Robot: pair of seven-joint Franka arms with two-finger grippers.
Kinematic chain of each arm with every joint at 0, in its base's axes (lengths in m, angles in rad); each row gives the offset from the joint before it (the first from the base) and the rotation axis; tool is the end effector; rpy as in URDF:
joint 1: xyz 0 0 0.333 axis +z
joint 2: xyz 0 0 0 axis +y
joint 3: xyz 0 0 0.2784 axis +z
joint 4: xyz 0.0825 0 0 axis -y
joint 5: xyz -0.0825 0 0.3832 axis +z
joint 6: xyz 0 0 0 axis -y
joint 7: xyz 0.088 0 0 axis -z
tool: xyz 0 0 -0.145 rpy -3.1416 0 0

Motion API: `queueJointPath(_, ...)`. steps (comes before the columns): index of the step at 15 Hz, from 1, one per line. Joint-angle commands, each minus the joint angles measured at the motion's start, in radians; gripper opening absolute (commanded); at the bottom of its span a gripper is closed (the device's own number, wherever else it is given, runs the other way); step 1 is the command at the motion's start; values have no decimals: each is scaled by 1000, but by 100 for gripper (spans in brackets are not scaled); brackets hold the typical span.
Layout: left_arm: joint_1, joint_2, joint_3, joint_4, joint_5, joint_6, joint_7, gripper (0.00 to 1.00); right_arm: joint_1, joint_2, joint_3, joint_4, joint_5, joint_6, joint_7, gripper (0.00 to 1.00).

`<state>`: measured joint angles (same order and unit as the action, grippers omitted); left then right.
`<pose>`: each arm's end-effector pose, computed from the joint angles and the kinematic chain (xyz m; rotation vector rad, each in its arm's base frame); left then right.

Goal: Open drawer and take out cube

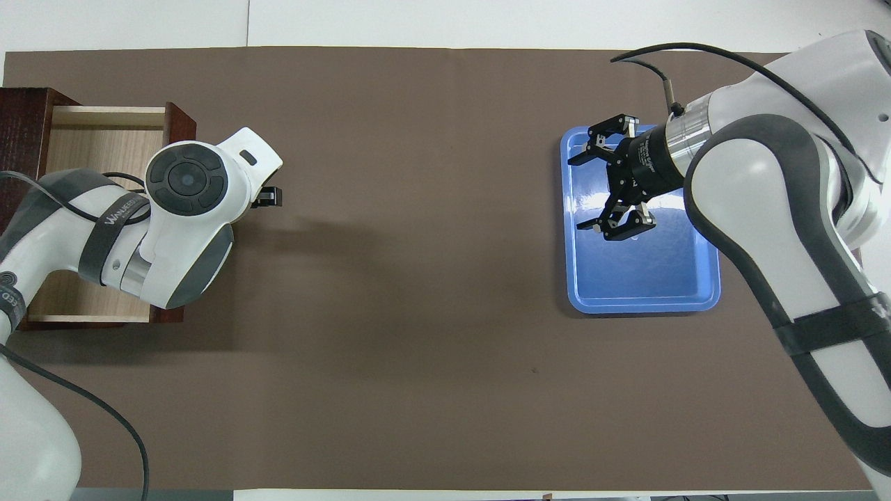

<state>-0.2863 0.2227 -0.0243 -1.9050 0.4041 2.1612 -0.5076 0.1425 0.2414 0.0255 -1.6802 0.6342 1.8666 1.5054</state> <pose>0.5863 -0.1584 0.3166 -2.8395 0.0336 -0.2342 0.6026 0.1692 0.4009 -1.9292 1.8820 0.6760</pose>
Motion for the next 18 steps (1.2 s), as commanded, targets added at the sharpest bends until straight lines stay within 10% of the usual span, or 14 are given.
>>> queueJointPath(1,-27,70,7,199,-66,-151,-12,100,52,65,1,74,21,22,68,98)
queueJointPath(7,58,-5,21,327,-257,-311,-136,100,94,119,1,122,16,39,70,98)
queueJointPath(18,285,-134,26,170,-298,-241,-693,100,92,145,2,143,21,31,-11,98)
